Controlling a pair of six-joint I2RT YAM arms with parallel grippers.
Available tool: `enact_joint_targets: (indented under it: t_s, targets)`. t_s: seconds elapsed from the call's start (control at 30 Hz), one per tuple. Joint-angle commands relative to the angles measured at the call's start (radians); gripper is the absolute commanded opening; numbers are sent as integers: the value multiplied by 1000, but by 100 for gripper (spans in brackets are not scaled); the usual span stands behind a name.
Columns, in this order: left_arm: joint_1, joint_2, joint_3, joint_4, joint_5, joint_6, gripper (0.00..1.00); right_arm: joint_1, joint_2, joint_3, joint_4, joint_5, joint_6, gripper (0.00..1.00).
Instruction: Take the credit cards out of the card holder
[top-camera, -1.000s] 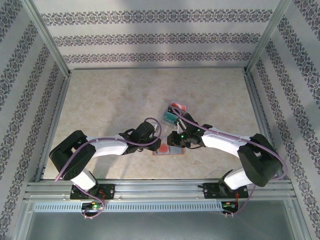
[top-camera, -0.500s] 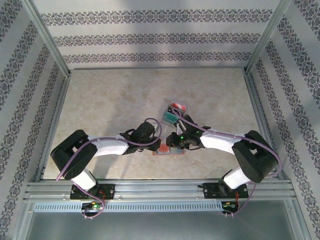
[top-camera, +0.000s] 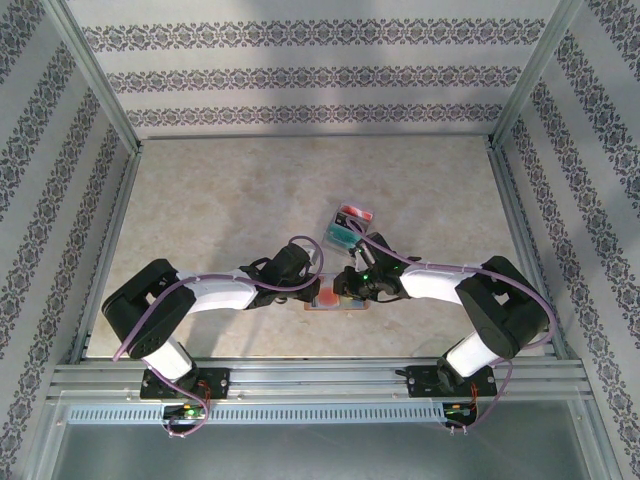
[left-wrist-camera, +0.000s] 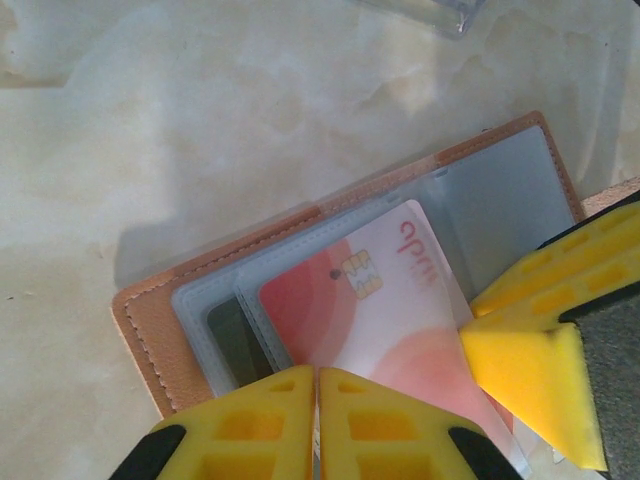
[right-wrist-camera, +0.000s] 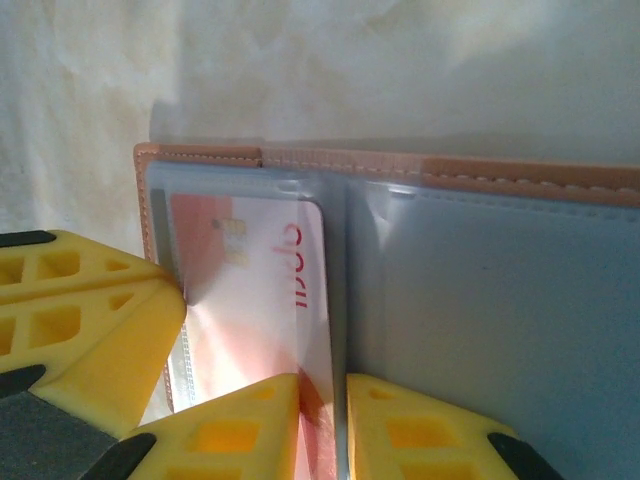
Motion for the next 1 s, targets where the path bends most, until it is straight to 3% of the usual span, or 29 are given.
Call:
enact_joint_targets:
  t_s: [0.0,0.57,0.97]
  targets:
    - [-11,25,-1,-17,12,-7,8,-12,-7,-16,68,-39,13,20]
    - [-11,36,9,-27,12,-2,5,-43,-57,-68,204,-126,58,12]
    - [-11,25,7,-55,-24,-3,5,-89,-86,-102,152,-97,34,7]
